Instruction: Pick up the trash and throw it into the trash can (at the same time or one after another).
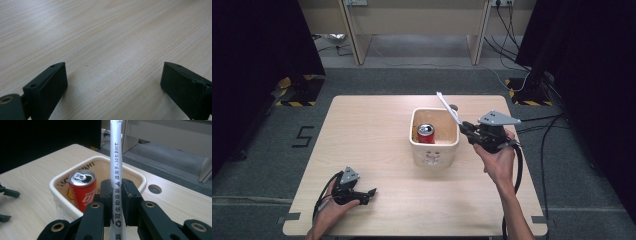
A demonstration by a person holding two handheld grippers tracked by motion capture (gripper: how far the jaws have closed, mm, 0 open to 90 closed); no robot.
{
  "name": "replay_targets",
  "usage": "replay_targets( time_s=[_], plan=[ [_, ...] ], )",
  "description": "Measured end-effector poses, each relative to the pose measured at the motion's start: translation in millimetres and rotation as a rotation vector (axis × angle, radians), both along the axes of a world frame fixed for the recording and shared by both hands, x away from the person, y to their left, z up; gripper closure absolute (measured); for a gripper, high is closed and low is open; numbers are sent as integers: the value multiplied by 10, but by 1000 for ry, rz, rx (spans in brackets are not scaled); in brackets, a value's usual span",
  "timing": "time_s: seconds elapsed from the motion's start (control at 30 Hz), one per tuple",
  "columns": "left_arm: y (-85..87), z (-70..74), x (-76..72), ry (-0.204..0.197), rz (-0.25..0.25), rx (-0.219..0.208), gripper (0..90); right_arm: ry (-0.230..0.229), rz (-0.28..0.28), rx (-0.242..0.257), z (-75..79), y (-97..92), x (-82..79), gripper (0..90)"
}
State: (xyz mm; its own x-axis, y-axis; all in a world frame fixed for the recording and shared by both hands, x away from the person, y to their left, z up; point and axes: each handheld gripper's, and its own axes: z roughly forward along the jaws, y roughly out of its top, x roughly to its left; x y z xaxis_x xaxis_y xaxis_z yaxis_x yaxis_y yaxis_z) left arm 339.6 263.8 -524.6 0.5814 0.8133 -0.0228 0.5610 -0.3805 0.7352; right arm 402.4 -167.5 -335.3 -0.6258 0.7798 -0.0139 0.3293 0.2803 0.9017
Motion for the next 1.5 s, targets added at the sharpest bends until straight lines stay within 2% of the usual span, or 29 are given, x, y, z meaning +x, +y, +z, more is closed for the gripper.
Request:
replay_targets(
  time_s=[0.17, 0.97, 1.23, 1.5],
  plan=[
    [0, 0, 0, 0, 0, 0, 64, 3, 19, 21, 37, 82, 91, 797],
    [0, 0, 0, 0, 0, -1, 64, 10, 57, 40, 134, 593, 605, 796],
    [3, 5, -1, 5, -4, 2, 64, 33, 60, 49, 46, 751, 781, 796],
    [3, 5, -1, 7, -6, 2, 64, 49, 51, 59, -43, 786, 903, 796]
  ],
)
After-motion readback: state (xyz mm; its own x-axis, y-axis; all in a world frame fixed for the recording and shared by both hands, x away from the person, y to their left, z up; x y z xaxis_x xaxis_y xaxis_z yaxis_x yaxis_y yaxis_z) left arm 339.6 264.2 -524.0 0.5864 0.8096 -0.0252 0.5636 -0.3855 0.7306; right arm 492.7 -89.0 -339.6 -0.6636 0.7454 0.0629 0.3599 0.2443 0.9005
